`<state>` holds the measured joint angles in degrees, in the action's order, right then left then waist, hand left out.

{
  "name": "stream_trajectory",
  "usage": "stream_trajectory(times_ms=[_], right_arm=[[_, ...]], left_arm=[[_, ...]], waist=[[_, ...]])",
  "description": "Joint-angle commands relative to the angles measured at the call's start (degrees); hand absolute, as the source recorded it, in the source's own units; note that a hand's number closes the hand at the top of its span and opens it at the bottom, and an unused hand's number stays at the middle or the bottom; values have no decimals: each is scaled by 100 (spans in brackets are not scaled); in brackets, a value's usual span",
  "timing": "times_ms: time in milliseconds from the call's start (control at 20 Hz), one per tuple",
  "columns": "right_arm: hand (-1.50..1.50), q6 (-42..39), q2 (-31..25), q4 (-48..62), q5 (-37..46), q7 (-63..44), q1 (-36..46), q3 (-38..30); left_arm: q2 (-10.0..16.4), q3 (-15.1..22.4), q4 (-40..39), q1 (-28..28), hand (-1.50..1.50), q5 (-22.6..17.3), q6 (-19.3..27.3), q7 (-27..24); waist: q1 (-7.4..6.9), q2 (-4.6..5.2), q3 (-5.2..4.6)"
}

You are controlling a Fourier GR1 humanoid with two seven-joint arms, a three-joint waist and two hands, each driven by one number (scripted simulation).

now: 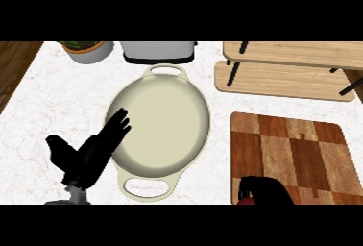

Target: Pick the tomato from the cutting board and place it in the pot

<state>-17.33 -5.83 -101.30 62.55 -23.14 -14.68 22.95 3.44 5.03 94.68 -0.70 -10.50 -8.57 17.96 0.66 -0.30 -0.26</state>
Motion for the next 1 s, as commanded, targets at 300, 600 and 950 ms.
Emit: stream_trajectory(times_ms=[300, 600, 950], right_arm=[[150, 605, 321, -1473, 1592, -1388, -526, 1335], [150, 190, 11, -3500, 1783, -1596, -708, 1577], [150, -773, 566, -4308, 1995, -2175, 809, 2317]], left_arm=[[10, -73, -126, 171, 0, -42, -47, 118], [-26, -6, -32, 4, 0, 27, -50, -24], [69, -19, 73, -33, 0, -120, -255, 47]], waist=[[-6, 10, 21], [-9, 7, 21], [-120, 29, 14]])
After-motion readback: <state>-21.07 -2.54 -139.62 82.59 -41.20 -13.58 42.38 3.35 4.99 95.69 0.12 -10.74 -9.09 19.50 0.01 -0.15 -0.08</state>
